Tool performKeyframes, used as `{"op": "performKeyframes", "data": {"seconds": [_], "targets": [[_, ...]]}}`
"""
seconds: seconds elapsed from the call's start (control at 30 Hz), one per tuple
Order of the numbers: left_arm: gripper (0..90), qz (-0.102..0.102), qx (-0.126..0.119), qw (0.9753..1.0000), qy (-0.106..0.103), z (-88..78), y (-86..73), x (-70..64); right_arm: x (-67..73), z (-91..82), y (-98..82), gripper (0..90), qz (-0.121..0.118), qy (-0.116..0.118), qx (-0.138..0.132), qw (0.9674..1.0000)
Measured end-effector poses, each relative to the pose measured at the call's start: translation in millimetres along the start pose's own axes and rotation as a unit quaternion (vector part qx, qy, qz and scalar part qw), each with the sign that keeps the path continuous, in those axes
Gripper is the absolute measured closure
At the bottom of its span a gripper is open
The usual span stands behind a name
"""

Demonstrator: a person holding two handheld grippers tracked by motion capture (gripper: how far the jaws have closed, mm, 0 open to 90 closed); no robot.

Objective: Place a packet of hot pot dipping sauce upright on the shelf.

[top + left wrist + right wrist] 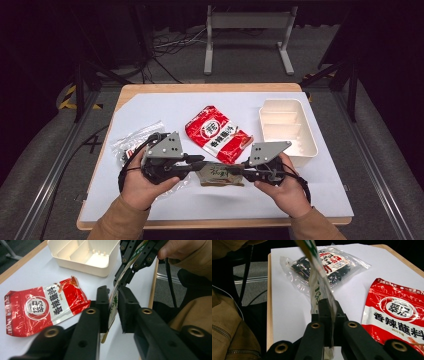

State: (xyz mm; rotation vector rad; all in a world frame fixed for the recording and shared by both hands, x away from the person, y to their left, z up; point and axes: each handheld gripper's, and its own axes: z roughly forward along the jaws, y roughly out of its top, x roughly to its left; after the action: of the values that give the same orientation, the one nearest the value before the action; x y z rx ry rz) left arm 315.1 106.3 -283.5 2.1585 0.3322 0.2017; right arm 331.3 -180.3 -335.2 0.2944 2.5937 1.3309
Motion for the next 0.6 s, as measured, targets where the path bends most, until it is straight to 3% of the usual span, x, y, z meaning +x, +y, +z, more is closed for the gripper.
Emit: {"op": "performKeyframes", "data": {"seconds": [0.1, 0.33, 0.6], "targets": [[64.3, 0.000, -0.004, 1.0000, 0.002, -2.2, -0.7, 0.1, -2.9, -4.3, 0.6, 89.7, -0.001, -0.001, 0.001, 1.0000], [50.7, -0.008, -0.013, 0.9998, 0.012, -8.6, -4.1, 3.3, -9.4, -16.1, 2.6, 89.8, -0.001, -0.008, -0.002, 1.0000], [47.2, -0.033, -0.019, 0.9990, 0.024, -13.7, -13.4, 13.7, -25.2, -40.4, 5.4, 89.7, -0.001, -0.027, -0.007, 0.9996]]}}
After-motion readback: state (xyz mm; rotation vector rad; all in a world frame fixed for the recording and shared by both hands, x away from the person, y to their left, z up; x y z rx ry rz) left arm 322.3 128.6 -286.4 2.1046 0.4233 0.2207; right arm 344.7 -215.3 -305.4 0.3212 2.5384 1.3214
